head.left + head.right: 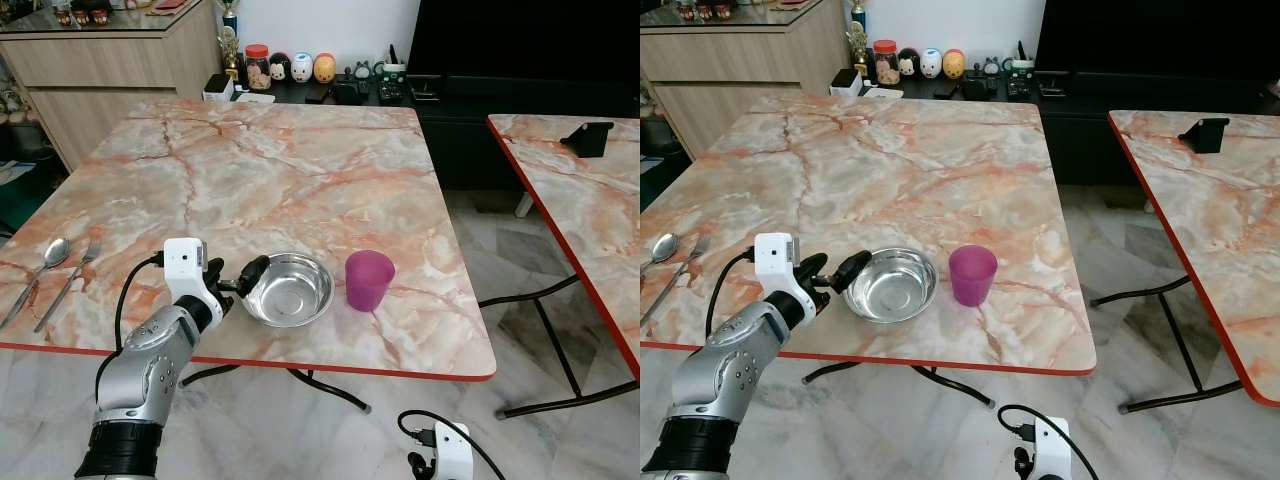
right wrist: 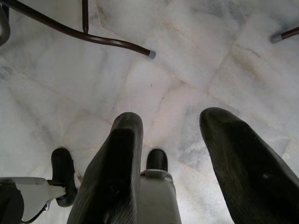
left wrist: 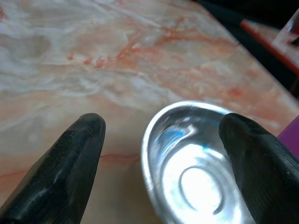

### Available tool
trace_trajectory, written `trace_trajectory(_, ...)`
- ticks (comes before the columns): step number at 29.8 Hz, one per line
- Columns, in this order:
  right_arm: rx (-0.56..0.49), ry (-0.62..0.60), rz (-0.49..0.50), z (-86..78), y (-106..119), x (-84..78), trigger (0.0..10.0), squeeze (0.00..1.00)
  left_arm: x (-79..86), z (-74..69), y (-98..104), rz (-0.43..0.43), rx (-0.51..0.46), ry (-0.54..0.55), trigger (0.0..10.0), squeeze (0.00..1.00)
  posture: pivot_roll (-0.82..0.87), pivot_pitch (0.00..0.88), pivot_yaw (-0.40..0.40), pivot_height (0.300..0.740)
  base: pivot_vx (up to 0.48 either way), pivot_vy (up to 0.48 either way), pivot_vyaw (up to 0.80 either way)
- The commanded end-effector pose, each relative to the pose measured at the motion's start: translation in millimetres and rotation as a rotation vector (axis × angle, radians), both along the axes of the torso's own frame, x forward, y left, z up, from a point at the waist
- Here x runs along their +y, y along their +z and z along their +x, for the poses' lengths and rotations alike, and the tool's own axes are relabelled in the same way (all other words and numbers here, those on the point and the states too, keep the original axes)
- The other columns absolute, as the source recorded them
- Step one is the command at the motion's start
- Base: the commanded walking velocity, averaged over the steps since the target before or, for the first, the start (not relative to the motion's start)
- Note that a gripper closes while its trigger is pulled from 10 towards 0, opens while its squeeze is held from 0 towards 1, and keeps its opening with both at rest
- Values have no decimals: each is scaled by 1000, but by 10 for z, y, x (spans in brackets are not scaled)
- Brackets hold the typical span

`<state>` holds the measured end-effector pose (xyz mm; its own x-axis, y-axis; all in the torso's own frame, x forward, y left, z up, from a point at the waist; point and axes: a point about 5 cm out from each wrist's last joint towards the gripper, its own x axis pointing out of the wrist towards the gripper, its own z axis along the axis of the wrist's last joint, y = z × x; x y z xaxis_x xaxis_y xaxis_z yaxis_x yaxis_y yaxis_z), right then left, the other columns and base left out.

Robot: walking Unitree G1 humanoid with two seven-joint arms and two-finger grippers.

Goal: Setting the table

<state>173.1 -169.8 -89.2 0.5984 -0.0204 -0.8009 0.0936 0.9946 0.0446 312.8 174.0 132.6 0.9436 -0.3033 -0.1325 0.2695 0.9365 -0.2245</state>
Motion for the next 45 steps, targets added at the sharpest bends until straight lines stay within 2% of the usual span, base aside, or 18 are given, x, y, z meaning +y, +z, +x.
trace_trajectory(1, 10, 0, 4, -4, -5, 7, 10000, 0, -6, -2, 9, 36, -2, -4, 10000, 0, 82, 0, -22, 740, 0, 0, 0)
trace_trajectory(5, 11, -1, 6, -6, -6, 11, 10000, 0, -23, -18, -54, 28, 35, -5, 10000, 0, 80, 0, -20, 740, 0, 0, 0)
trace_trajectory(19, 13, 1, 8, -8, -8, 12, 10000, 0, -13, 18, -60, 44, 42, 55, 10000, 0, 81, 0, -22, 740, 0, 0, 0)
trace_trajectory(35, 13, 0, 12, -6, -7, 19, 10000, 0, -45, 0, -168, 109, 111, 5, 10000, 0, 80, 0, -19, 740, 0, 0, 0)
trace_trajectory(45, 13, 2, 14, -4, -7, 22, 10000, 0, -63, 5, -184, 111, 124, 3, 10000, 0, 81, 0, -18, 740, 0, 0, 0)
